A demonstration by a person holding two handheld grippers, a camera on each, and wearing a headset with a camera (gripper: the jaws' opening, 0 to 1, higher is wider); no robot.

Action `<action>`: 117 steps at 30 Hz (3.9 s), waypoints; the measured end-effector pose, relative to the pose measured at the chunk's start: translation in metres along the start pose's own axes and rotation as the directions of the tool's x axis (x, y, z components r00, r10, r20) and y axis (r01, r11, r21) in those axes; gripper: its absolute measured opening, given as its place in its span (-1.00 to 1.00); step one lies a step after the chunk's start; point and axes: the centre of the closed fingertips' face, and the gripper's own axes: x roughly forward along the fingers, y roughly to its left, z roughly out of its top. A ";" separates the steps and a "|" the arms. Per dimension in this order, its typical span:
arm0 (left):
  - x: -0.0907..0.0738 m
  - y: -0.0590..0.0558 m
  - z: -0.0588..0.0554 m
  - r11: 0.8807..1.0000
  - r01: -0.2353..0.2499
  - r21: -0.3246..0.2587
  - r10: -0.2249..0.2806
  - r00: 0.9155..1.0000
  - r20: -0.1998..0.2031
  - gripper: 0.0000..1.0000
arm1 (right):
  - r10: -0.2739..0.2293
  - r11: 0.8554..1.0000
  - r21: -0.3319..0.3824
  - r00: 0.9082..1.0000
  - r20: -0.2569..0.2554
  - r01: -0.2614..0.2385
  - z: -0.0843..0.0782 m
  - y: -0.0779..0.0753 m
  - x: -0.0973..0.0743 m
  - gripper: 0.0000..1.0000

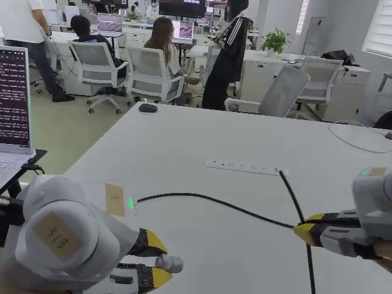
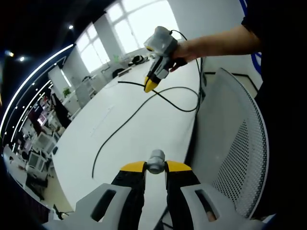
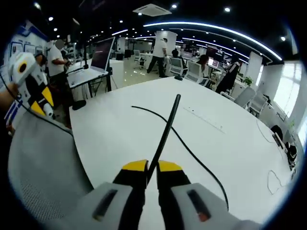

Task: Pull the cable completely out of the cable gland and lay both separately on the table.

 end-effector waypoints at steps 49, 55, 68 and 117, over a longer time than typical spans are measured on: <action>0.198 0.015 -0.042 0.916 0.400 -0.015 -0.400 0.915 -0.054 -0.67 | -0.157 0.985 0.100 0.977 0.142 0.144 -0.023 0.092 -0.151 -0.86; 0.217 0.006 -0.057 0.909 0.414 -0.047 -0.416 0.906 -0.076 -0.67 | -0.172 0.981 0.110 0.975 0.139 0.157 -0.026 0.095 -0.156 -0.86; 0.225 -0.005 -0.075 0.906 0.422 -0.030 -0.422 0.895 -0.145 -0.66 | -0.166 0.981 0.119 0.979 0.117 0.152 -0.028 0.096 -0.154 -0.86; -0.014 0.038 -0.062 0.709 -0.092 -0.699 0.223 0.970 0.098 0.20 | 0.094 0.950 0.307 0.988 -0.123 -0.053 -0.105 0.116 -0.080 -0.05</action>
